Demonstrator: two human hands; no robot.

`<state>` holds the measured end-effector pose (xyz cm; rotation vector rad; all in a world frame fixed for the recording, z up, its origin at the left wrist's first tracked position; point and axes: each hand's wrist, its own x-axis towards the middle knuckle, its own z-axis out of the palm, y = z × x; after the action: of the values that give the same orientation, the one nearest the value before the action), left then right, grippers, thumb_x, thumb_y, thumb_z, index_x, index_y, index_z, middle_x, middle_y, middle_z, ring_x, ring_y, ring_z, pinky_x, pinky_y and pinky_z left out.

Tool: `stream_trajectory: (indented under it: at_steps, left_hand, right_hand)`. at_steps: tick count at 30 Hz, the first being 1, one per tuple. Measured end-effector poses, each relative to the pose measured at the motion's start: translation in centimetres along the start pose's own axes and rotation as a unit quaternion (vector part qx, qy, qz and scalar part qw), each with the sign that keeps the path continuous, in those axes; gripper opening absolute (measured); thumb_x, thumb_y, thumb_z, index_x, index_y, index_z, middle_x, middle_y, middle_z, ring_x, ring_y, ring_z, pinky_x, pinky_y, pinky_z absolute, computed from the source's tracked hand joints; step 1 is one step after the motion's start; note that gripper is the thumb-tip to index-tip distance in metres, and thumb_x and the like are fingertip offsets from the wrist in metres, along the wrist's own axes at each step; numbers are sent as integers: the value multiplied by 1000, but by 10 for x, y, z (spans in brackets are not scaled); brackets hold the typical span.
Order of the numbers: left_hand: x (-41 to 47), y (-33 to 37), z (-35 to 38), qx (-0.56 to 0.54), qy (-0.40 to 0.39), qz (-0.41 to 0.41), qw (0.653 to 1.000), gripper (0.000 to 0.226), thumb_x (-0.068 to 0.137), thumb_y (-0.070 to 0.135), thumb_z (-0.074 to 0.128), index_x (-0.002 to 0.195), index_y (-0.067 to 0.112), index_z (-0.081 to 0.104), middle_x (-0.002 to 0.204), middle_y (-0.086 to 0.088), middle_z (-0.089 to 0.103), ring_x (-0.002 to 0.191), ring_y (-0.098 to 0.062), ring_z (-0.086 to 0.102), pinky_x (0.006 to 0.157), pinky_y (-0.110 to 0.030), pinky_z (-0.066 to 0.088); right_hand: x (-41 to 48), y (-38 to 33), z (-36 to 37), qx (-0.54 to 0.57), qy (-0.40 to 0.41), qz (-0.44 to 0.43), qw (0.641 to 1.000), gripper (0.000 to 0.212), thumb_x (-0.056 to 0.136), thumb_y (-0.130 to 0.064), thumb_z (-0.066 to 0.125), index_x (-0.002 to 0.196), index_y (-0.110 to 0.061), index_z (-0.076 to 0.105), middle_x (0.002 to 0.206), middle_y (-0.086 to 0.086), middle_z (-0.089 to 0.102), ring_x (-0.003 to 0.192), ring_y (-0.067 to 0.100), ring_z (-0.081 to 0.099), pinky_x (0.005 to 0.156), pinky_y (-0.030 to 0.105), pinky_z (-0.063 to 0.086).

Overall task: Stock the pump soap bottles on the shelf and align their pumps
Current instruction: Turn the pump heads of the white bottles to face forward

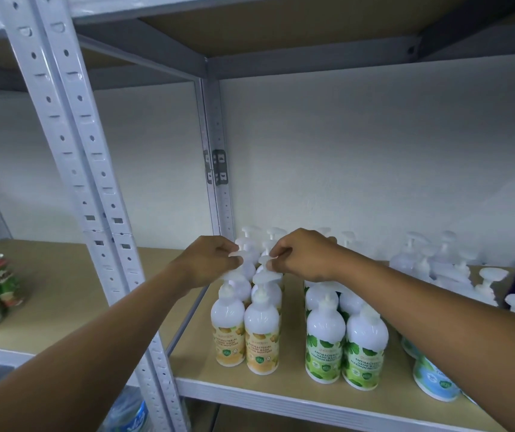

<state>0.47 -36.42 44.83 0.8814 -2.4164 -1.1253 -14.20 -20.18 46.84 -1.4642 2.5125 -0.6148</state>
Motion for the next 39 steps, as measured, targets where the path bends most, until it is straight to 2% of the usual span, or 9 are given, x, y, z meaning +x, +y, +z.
stream_trajectory:
  at_steps: [3, 6, 8, 15, 24, 28, 32, 36, 39]
  left_hand:
    - [1, 2, 2, 26, 11, 6, 1000, 34, 94, 24, 67, 127, 17, 67, 115, 3, 68, 104, -16, 63, 89, -30, 52]
    - [2, 5, 3, 51, 5, 9, 999, 33, 95, 22, 62, 127, 18, 68, 118, 1, 68, 107, -20, 63, 95, -35, 53]
    - [4, 5, 1, 57, -11, 3, 998, 33, 96, 20, 60, 128, 20, 67, 121, 0, 67, 109, -20, 62, 94, -32, 52]
    - [8, 0, -4, 29, -59, -5, 998, 36, 96, 18, 59, 130, 23, 66, 128, -4, 65, 114, -22, 61, 102, -39, 52]
    - [6, -2, -3, 21, -46, -12, 999, 37, 94, 19, 59, 129, 26, 66, 124, -1, 66, 110, -21, 63, 102, -41, 52]
    - [-4, 0, -1, -61, -8, -26, 998, 22, 96, 22, 56, 113, 25, 69, 111, -4, 71, 106, -25, 68, 100, -43, 55]
    - [-20, 2, -8, -83, 35, -10, 996, 12, 94, 21, 53, 94, 16, 64, 104, 0, 69, 94, -26, 65, 92, -38, 55]
    - [-41, 2, -11, -68, -1, -21, 997, 21, 97, 20, 54, 114, 21, 65, 108, -1, 67, 101, -19, 65, 93, -36, 57]
    - [-50, -5, -7, -89, -30, -33, 995, 30, 95, 13, 55, 124, 18, 64, 102, -2, 66, 89, -16, 64, 84, -31, 57]
  right_hand:
    - [2, 0, 4, -23, -1, 7, 1000, 36, 91, -48, 63, 124, -32, 66, 126, -12, 64, 120, 17, 54, 108, 45, 33]
    - [4, -1, 5, -34, 1, 12, 999, 32, 92, -47, 62, 121, -33, 67, 124, -12, 65, 118, 18, 54, 104, 43, 34]
    - [5, -1, 5, -51, 0, 17, 999, 30, 93, -45, 61, 120, -35, 68, 120, -12, 66, 116, 18, 55, 99, 40, 33]
    - [9, -2, 6, -66, -1, 34, 997, 28, 96, -40, 57, 123, -38, 65, 121, -13, 63, 118, 19, 52, 98, 41, 30]
    - [7, -1, 5, -67, 0, 31, 997, 30, 96, -42, 56, 124, -40, 65, 120, -14, 66, 118, 17, 53, 92, 40, 27]
    - [0, 2, -9, -12, 10, 27, 1000, 31, 98, -50, 49, 123, -41, 64, 130, -15, 60, 121, 19, 53, 102, 42, 32]
    - [-14, -1, -21, 33, 64, 33, 997, 25, 99, -47, 46, 106, -36, 68, 112, -15, 66, 107, 18, 57, 102, 44, 36]
    - [-32, -9, -7, -21, 52, 3, 998, 31, 94, -53, 50, 111, -36, 70, 113, -15, 69, 109, 16, 57, 102, 41, 34]
    - [-43, -16, 10, -94, 36, -11, 995, 37, 93, -60, 46, 114, -38, 67, 113, -10, 67, 115, 21, 54, 100, 42, 29]
